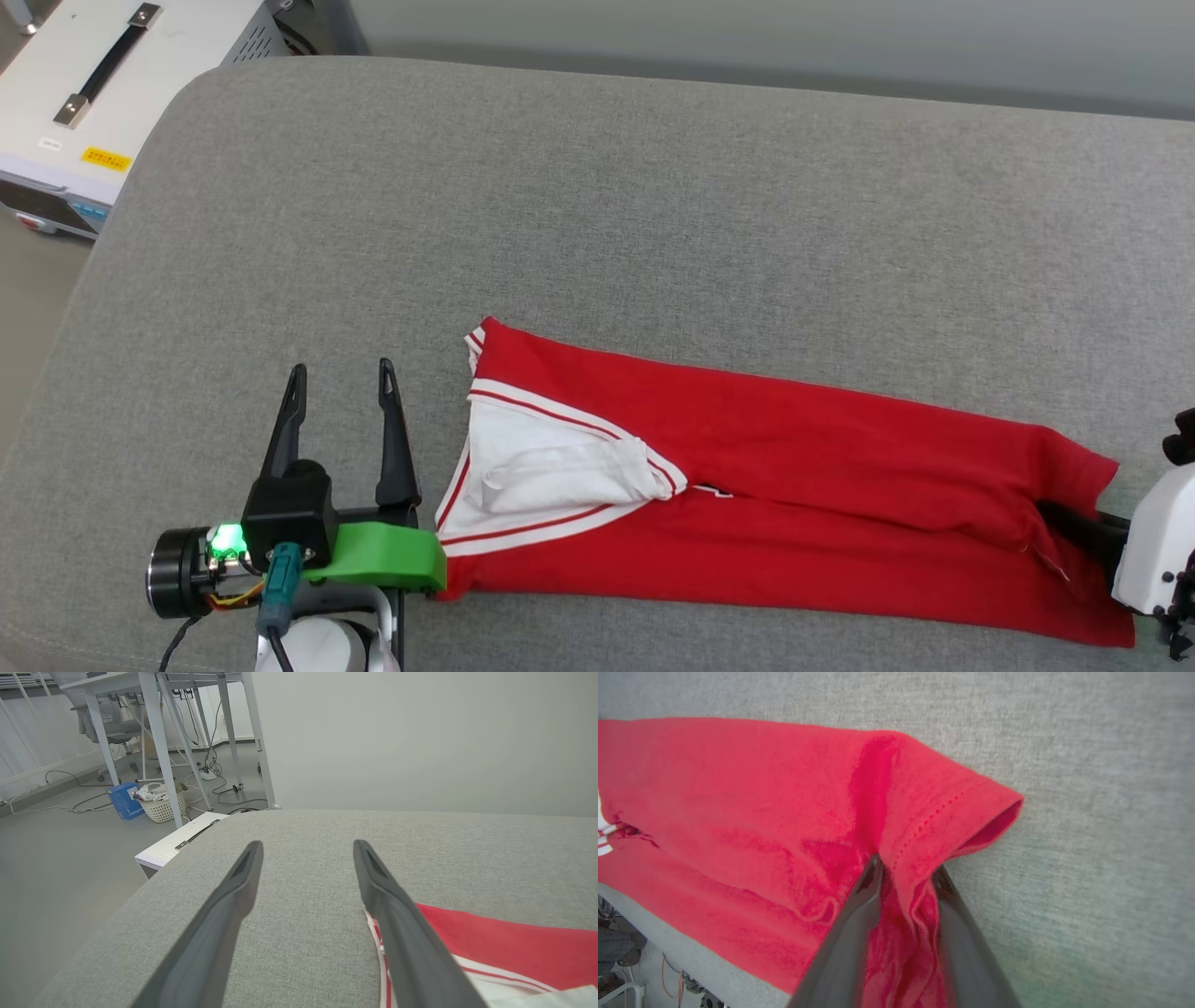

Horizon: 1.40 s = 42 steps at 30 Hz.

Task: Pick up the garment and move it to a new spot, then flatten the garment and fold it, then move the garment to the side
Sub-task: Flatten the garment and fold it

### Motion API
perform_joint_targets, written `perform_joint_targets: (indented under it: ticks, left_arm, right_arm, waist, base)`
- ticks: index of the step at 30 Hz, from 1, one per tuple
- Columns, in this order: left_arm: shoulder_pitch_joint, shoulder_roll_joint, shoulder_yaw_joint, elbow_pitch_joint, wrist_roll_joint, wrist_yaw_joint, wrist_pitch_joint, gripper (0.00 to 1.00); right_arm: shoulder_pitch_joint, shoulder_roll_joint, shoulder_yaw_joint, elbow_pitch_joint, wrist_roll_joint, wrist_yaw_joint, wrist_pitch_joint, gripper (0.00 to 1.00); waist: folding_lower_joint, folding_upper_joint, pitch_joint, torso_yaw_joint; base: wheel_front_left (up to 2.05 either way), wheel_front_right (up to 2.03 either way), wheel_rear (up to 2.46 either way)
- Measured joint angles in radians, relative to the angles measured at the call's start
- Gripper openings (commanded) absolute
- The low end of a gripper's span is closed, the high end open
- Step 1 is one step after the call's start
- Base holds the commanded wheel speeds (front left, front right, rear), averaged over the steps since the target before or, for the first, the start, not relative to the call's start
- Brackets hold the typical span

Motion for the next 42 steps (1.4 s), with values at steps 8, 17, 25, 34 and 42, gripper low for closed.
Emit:
perform_joint_targets:
  ticks: [8, 17, 25, 34, 42]
  left_arm:
    - [0.057, -0.047, 0.089, 0.002, 0.080, -0.103, 0.000, 1.00]
    - [0.093, -0.081, 0.136, 0.024, 0.135, -0.187, 0.000, 1.00]
    - [0.109, -0.109, 0.172, 0.035, 0.162, -0.225, 0.000, 1.00]
    - [0.106, -0.152, 0.191, 0.050, 0.195, -0.263, 0.000, 1.00]
    - [0.067, -0.186, 0.200, 0.058, 0.218, -0.291, 0.000, 1.00]
  right_arm:
    - [-0.010, -0.042, -0.002, 0.066, 0.031, 0.003, -0.012, 0.00]
    - [-0.009, -0.195, -0.049, 0.096, 0.050, 0.002, 0.002, 0.00]
    - [-0.004, -0.223, -0.014, -0.147, 0.054, 0.001, 0.077, 0.00]
    - [-0.152, -0.082, 0.118, -0.376, -0.091, 0.001, 0.214, 0.00]
    - [-0.355, 0.123, 0.283, -0.326, -0.193, 0.002, 0.275, 0.00]
  waist:
    - [0.0000, 0.0000, -0.036, -0.020]
    - [0.0001, 0.0000, -0.075, -0.034]
    - [0.0001, 0.0000, -0.090, -0.044]
    - [0.0000, 0.0000, -0.063, -0.032]
    - [0.0001, 0.0000, -0.017, -0.006]
  base:
    - [0.00, 0.00, 0.00]
    - [0.00, 0.00, 0.00]
    - [0.00, 0.00, 0.00]
    - [0.00, 0.00, 0.00]
    - [0.00, 0.00, 0.00]
